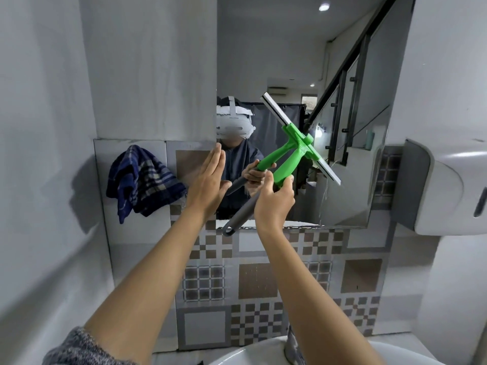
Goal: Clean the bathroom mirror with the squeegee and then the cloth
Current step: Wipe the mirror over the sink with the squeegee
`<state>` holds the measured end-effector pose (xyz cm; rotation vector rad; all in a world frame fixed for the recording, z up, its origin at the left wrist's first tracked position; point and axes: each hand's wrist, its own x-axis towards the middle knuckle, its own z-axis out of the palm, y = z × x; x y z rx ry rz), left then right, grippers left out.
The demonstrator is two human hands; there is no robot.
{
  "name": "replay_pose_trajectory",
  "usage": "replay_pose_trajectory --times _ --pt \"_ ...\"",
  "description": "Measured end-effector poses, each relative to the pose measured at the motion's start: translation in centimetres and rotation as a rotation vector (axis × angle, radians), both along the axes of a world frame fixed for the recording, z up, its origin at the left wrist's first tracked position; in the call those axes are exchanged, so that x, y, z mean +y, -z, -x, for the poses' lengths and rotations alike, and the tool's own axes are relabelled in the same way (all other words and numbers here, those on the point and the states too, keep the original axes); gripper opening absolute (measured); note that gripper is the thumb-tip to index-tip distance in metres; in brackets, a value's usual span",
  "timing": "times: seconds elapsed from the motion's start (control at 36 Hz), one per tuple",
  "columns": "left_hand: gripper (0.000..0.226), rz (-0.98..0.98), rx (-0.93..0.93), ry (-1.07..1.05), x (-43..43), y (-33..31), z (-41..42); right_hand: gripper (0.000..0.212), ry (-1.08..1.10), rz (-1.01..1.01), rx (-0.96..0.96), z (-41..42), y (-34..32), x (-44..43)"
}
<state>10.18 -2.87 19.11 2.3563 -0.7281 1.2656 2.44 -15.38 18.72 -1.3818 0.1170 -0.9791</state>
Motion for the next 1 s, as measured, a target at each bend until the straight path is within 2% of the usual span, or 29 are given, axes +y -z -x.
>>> replay_pose_trajectory --times 0.53,0.67,1.0 --pt "0.073 -0.013 -0.080 0.053 0.4 1.4 -0.3 0.060 0.005 0.191 0.135 -0.3 0.0 2.6" --pt "0.070 0.001 -0.076 0.058 0.2 1.6 -0.3 0.054 0.031 0.256 0.148 -0.2 0.4 2.1" --pt "0.067 0.108 0.005 0.067 -0.6 2.5 -0.6 0.061 0.157 0.558 0.262 0.3 1.3 0.0"
